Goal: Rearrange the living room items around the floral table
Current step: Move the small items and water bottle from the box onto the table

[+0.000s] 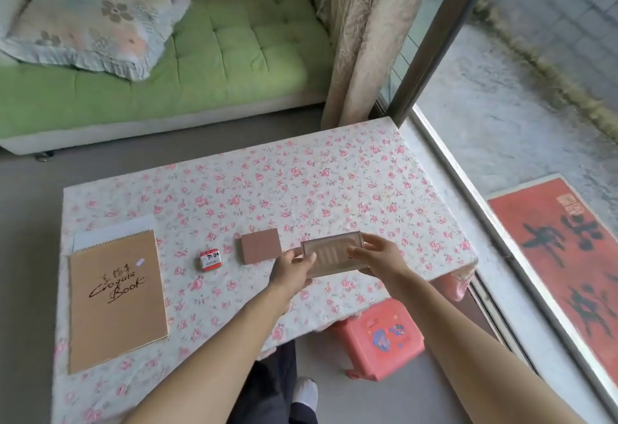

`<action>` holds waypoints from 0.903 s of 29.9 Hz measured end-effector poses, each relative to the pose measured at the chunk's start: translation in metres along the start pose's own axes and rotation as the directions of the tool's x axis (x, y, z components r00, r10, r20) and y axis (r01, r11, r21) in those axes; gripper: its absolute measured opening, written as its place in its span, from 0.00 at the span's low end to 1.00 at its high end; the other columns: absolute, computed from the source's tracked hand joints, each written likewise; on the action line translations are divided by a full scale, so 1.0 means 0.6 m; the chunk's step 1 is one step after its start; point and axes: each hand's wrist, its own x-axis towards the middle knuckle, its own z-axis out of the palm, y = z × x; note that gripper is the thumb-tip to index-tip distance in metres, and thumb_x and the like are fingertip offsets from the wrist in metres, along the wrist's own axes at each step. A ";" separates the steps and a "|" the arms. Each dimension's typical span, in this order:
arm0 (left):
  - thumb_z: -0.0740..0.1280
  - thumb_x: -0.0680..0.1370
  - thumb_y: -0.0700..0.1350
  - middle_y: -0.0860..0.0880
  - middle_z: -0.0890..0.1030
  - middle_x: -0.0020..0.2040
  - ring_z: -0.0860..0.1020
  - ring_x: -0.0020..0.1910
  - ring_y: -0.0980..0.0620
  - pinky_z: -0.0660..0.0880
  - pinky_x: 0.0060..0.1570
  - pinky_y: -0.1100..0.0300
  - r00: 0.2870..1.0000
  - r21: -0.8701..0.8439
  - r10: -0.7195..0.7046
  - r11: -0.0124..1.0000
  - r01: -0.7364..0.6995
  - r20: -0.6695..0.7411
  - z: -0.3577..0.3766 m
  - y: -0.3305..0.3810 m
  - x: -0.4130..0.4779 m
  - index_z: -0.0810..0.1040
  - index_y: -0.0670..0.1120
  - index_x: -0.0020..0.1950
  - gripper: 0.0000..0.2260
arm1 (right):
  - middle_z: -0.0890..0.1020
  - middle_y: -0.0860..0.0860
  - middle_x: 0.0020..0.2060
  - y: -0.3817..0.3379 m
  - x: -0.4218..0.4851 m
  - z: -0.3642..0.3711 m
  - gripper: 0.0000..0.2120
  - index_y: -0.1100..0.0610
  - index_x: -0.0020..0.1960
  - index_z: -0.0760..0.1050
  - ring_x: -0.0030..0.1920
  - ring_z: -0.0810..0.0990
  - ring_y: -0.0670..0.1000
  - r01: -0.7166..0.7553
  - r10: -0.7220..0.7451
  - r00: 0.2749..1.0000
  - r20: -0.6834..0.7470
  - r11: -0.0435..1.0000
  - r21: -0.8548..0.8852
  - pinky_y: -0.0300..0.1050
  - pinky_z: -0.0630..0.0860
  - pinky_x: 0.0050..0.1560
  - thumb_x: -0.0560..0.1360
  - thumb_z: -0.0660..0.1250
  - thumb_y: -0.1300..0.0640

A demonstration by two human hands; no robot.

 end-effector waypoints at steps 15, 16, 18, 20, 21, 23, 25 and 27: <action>0.64 0.78 0.51 0.51 0.82 0.51 0.80 0.49 0.48 0.77 0.51 0.55 0.933 0.174 -0.136 0.964 0.203 -0.333 0.072 -0.080 0.416 0.78 0.48 0.51 0.08 | 0.82 0.53 0.55 0.123 0.426 0.073 0.16 0.58 0.61 0.78 0.46 0.79 0.50 -0.133 0.088 0.985 -0.151 0.939 -0.318 0.37 0.71 0.36 0.75 0.68 0.54; 0.64 0.78 0.50 0.50 0.81 0.52 0.79 0.50 0.48 0.76 0.52 0.56 0.927 0.163 -0.146 0.964 0.212 -0.347 0.076 -0.085 0.429 0.78 0.46 0.55 0.11 | 0.81 0.54 0.58 0.130 0.441 0.074 0.16 0.57 0.62 0.78 0.49 0.79 0.51 -0.145 0.099 0.984 -0.150 0.928 -0.342 0.38 0.72 0.36 0.76 0.68 0.54; 0.64 0.78 0.50 0.48 0.81 0.56 0.79 0.54 0.47 0.76 0.56 0.55 0.907 0.155 -0.188 0.953 0.262 -0.376 0.082 -0.097 0.451 0.77 0.43 0.61 0.15 | 0.80 0.55 0.60 0.141 0.464 0.078 0.18 0.54 0.65 0.76 0.52 0.79 0.53 -0.187 0.135 0.979 -0.156 0.898 -0.398 0.42 0.77 0.41 0.76 0.68 0.52; 0.65 0.78 0.50 0.49 0.81 0.53 0.78 0.51 0.47 0.75 0.53 0.56 0.896 0.146 -0.211 0.947 0.287 -0.392 0.084 -0.098 0.458 0.77 0.42 0.60 0.15 | 0.79 0.54 0.61 0.149 0.480 0.082 0.20 0.51 0.67 0.74 0.56 0.79 0.55 -0.192 0.130 0.979 -0.154 0.837 -0.512 0.51 0.78 0.53 0.76 0.67 0.48; 0.65 0.78 0.50 0.50 0.79 0.49 0.78 0.49 0.48 0.74 0.50 0.57 0.894 0.143 -0.217 0.946 0.292 -0.392 0.086 -0.099 0.460 0.77 0.44 0.56 0.12 | 0.79 0.54 0.62 0.151 0.485 0.083 0.21 0.49 0.67 0.73 0.58 0.79 0.55 -0.193 0.124 0.980 -0.157 0.797 -0.572 0.54 0.77 0.56 0.76 0.66 0.46; 0.65 0.78 0.50 0.51 0.78 0.46 0.77 0.45 0.49 0.75 0.48 0.57 0.892 0.147 -0.217 0.944 0.295 -0.396 0.087 -0.101 0.465 0.74 0.49 0.47 0.05 | 0.78 0.53 0.63 0.151 0.495 0.089 0.22 0.46 0.68 0.71 0.60 0.77 0.56 -0.208 0.140 0.978 -0.157 0.746 -0.633 0.56 0.75 0.59 0.76 0.64 0.43; 0.66 0.77 0.50 0.50 0.78 0.45 0.78 0.45 0.48 0.78 0.51 0.53 0.891 0.146 -0.218 0.944 0.296 -0.398 0.085 -0.102 0.466 0.70 0.51 0.43 0.06 | 0.78 0.52 0.63 0.148 0.503 0.093 0.22 0.44 0.69 0.70 0.60 0.77 0.56 -0.224 0.159 0.975 -0.159 0.724 -0.652 0.56 0.74 0.61 0.76 0.63 0.43; 0.66 0.77 0.50 0.51 0.77 0.44 0.79 0.47 0.46 0.78 0.53 0.51 0.889 0.145 -0.247 0.935 0.322 -0.386 0.085 -0.100 0.473 0.70 0.50 0.46 0.06 | 0.78 0.51 0.63 0.142 0.508 0.092 0.21 0.45 0.69 0.70 0.59 0.76 0.55 -0.216 0.148 0.976 -0.157 0.674 -0.707 0.55 0.71 0.63 0.78 0.61 0.45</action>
